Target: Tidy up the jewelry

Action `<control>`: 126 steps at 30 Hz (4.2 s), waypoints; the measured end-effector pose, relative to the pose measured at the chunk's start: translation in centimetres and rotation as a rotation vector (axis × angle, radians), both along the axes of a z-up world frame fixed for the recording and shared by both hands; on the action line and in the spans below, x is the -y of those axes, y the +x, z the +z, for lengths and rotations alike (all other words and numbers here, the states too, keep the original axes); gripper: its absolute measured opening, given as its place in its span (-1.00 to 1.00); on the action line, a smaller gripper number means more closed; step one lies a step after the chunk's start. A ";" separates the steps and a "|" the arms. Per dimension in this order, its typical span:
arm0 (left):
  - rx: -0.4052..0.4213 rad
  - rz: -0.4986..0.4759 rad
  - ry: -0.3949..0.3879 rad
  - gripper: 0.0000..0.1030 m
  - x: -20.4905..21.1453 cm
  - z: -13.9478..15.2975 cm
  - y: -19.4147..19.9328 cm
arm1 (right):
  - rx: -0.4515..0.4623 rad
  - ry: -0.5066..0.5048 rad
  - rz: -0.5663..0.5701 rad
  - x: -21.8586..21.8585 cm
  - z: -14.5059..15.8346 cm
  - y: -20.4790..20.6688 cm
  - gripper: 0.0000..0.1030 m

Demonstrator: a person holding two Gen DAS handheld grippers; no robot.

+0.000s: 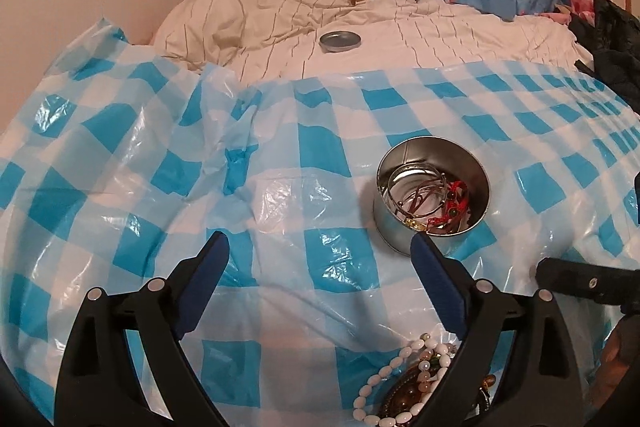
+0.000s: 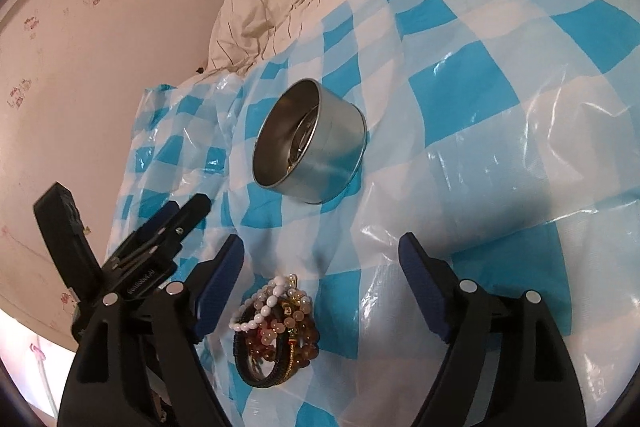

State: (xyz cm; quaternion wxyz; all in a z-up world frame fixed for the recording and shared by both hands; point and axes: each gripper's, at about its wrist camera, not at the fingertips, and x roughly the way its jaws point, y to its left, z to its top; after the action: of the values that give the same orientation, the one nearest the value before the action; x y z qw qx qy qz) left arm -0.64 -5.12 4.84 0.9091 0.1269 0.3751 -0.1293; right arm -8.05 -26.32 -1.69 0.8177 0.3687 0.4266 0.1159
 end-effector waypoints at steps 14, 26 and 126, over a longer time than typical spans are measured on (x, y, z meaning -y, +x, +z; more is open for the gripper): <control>0.029 -0.014 0.060 0.75 0.7 -0.2 -0.5 | -0.005 -0.038 0.037 -1.1 -0.1 0.2 0.60; -0.092 -0.041 -0.039 0.78 -0.4 -0.9 0.3 | -0.008 -0.042 0.037 -1.1 -0.1 0.1 0.64; -0.239 -0.337 -0.458 -0.87 -2.3 1.4 -0.8 | 0.169 0.315 0.127 -1.5 1.4 1.1 -0.84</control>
State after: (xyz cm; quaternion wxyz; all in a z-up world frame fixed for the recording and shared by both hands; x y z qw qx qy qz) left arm -1.39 -2.78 6.19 0.8292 -0.0369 0.4143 -0.3734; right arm -6.95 -24.79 -0.27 0.7738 0.4535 0.3555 0.2630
